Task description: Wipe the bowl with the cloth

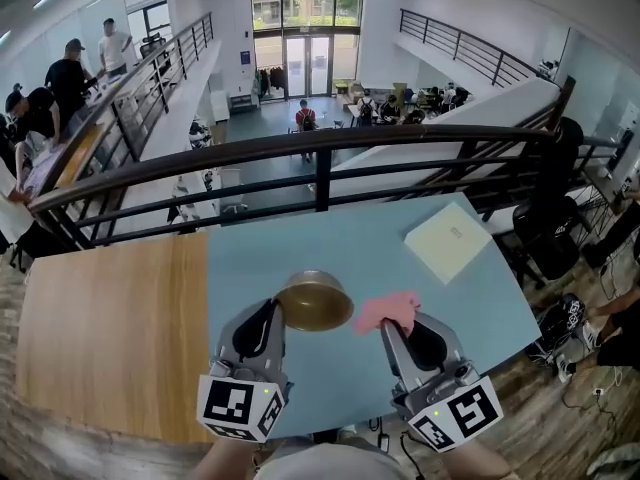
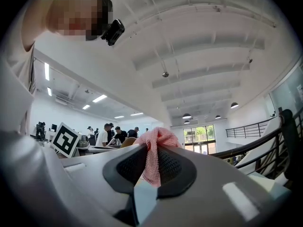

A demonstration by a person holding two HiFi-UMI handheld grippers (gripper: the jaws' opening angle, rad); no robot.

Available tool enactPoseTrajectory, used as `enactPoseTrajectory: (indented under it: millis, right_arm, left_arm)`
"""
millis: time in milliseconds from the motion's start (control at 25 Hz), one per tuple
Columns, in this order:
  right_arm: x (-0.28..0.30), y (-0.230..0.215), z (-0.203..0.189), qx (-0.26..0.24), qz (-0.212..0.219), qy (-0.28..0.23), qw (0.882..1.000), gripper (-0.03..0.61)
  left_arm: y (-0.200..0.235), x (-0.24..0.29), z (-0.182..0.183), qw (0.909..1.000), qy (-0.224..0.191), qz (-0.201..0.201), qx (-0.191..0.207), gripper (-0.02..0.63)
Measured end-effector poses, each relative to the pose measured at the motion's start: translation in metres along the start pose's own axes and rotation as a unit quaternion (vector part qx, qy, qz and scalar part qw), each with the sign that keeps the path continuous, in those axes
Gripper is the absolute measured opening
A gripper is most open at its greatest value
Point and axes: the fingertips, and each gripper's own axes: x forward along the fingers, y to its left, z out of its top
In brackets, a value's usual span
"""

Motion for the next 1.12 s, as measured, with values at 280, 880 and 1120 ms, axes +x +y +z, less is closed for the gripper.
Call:
enactPoseTrajectory:
  millis: [280, 880, 1120]
  right_arm:
    - [-0.011, 0.019, -0.021, -0.005, 0.022, 0.027, 0.999, 0.052]
    - [-0.007, 0.039, -0.029, 0.012, 0.059, 0.035, 0.998, 0.052]
    - [0.007, 0.048, -0.03, 0.013, 0.075, 0.04, 0.996, 0.052]
  left_arm:
    - [-0.005, -0.014, -0.01, 0.9998, 0.003, 0.014, -0.011, 0.005]
    - [-0.016, -0.008, -0.017, 0.9998, 0.009, 0.015, -0.002, 0.005]
    - [-0.031, -0.002, -0.01, 0.9998, 0.001, 0.004, 0.019, 0.005]
